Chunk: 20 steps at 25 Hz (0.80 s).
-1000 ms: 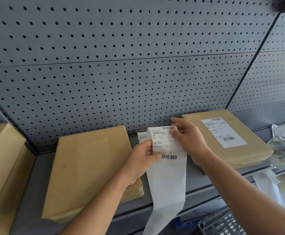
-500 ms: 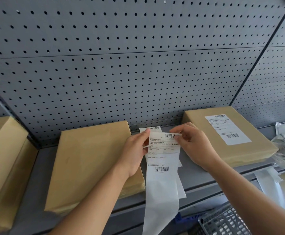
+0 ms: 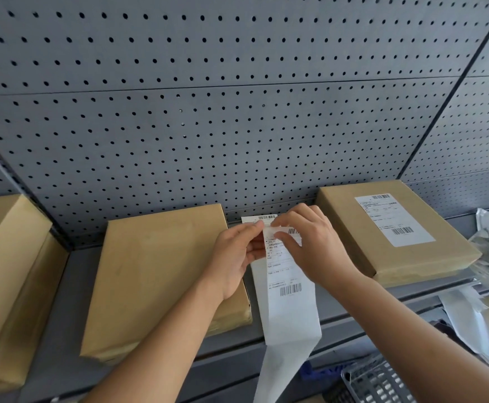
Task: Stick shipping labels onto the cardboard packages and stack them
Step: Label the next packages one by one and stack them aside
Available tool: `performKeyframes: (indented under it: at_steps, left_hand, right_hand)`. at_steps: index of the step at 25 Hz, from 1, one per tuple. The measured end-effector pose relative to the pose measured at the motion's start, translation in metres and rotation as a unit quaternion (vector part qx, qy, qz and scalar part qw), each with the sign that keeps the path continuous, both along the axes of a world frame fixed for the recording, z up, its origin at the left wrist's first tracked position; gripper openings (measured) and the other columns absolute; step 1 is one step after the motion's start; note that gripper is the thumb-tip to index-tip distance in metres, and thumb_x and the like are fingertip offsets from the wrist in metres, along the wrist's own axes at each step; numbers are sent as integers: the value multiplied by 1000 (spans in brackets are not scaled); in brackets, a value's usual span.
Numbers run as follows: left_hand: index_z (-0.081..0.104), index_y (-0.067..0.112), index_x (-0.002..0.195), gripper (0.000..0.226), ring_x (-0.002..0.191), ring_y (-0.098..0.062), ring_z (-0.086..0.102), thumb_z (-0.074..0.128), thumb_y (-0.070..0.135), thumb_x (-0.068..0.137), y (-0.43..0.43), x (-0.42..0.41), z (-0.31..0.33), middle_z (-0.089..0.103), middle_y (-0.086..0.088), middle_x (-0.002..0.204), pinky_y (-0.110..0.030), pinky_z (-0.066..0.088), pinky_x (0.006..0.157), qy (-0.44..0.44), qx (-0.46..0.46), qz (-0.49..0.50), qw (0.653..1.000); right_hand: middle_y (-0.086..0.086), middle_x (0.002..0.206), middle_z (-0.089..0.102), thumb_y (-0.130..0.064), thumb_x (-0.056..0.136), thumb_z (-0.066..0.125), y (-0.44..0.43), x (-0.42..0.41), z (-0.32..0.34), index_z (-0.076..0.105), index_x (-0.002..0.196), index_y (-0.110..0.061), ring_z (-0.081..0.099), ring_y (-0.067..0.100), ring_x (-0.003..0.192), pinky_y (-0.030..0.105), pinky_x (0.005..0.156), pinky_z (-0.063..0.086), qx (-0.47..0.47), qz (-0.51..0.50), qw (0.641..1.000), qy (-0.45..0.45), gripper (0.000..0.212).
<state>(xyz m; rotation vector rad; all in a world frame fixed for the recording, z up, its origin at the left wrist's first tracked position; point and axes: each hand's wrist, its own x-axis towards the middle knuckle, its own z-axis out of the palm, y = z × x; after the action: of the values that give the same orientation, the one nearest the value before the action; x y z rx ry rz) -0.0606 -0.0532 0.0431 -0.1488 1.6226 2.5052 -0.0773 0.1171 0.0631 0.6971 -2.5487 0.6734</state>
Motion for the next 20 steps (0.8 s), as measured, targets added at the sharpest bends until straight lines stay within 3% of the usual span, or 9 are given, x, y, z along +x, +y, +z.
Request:
performKeyframes:
  at_steps: [6,17,20]
  left_hand:
    - [70,-11,108,26,79,-22,70,61,12,100,-1,-3,-2,75,-15,89,-31,61,77,-10,-3,-3,1000]
    - [74,-4,93,19,72,-19,67,62,9,99,0,-4,-2,72,-13,80,-25,60,68,-20,-20,8,1000]
    - [72,-13,101,24,75,-21,66,64,10,98,0,-6,-5,70,-18,85,-26,60,69,-17,-33,14,999]
  right_hand:
    - [-6,99,61,-15,91,70,2,2,0,68,102,-20,54,19,90,38,79,51,-11,17,1000,1,12]
    - [-3,94,58,-3,88,69,-1,5,-2,68,101,-21,53,24,85,41,72,50,-13,32,999,17,22]
    - [-3,95,57,-2,87,69,0,5,-1,69,100,-19,53,24,85,38,72,49,-3,33,999,15,21]
